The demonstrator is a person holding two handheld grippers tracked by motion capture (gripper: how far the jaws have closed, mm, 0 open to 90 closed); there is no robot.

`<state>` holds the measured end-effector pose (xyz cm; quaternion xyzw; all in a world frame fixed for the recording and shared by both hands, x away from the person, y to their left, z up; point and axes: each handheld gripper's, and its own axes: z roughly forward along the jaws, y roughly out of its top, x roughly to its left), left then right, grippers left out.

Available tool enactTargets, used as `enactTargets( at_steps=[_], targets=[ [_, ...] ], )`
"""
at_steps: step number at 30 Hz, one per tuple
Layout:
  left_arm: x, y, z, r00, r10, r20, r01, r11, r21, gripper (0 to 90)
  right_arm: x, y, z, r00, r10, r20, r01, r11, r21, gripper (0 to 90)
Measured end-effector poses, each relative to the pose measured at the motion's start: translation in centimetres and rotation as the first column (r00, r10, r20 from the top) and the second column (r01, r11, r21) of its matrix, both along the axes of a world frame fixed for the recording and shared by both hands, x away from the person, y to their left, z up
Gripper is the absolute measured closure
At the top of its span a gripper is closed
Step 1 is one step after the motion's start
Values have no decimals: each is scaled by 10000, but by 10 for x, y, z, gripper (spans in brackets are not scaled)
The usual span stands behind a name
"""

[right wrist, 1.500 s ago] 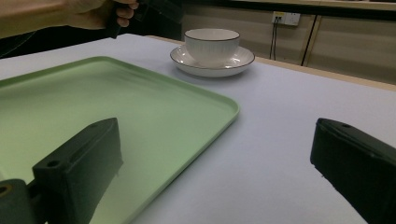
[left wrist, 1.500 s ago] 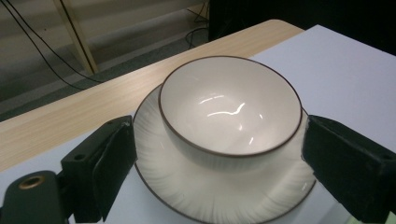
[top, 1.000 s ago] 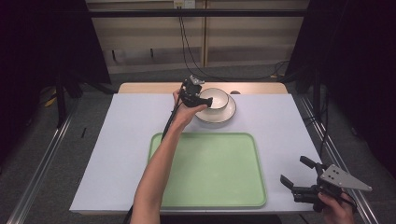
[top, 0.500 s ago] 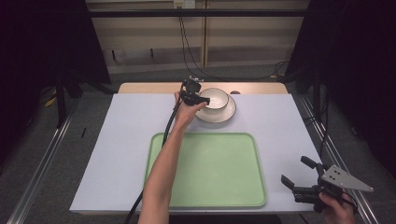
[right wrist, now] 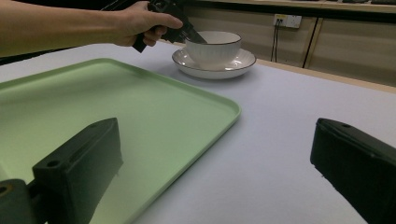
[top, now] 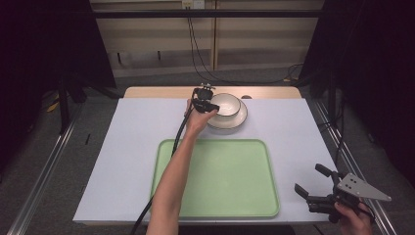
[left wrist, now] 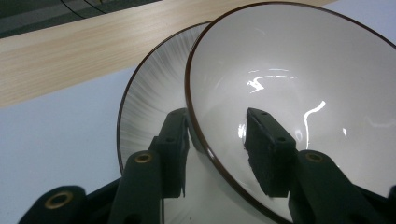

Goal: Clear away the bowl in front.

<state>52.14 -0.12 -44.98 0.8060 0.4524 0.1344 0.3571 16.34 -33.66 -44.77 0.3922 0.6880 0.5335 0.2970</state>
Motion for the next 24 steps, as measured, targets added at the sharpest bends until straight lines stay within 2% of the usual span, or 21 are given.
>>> enactTargets(
  at_steps=[1, 3, 5, 6, 8, 14, 16, 17, 18, 24],
  targets=[
    [0, 0, 0, 9999, 102, 28, -102, 9999, 114, 609, 0, 0, 0, 10000, -28, -31, 28, 10000, -12, 16],
    [0, 0, -1, 9999, 100, 17, -100, 9999, -32, 643, 0, 0, 0, 10000, -31, -30, 31, 10000, -35, 16],
    [1, 0, -1, 9999, 96, -39, -96, 10000, 11, 652, 0, 0, 0, 10000, -50, -33, 49, 10000, -52, 16],
    [1, 0, -1, 9999, 105, -125, -106, 9999, -116, 669, 0, 0, 0, 10000, -35, -5, 35, 10000, -52, 16],
    [1, 1, -2, 9998, 83, -160, -85, 9999, -89, 713, 0, 0, 0, 10000, -10, -22, 10, 10000, -50, 16],
    [-2, -3, -5, 9990, 306, -336, -310, 9994, -119, 722, 0, -1, 0, 10000, 16, -12, -16, 10000, -38, 16],
    [-1, -2, -5, 9988, 271, -409, -282, 9993, -257, 797, 0, 0, 0, 10000, 0, -9, 0, 10000, -14, 16],
    [-1, -2, -5, 9988, 248, -426, -260, 9992, -300, 797, 0, 0, 0, 10000, 0, -9, 0, 10000, -14, 16],
    [0, -2, -6, 9985, 207, -514, -234, 9983, -530, 806, 0, -1, 0, 10000, 39, -50, -39, 10000, -16, 16],
    [0, -1, -6, 9977, 326, -598, -367, 9969, -693, 814, 0, 0, 0, 10000, 32, -27, -32, 10000, 9, 16]
  ],
)
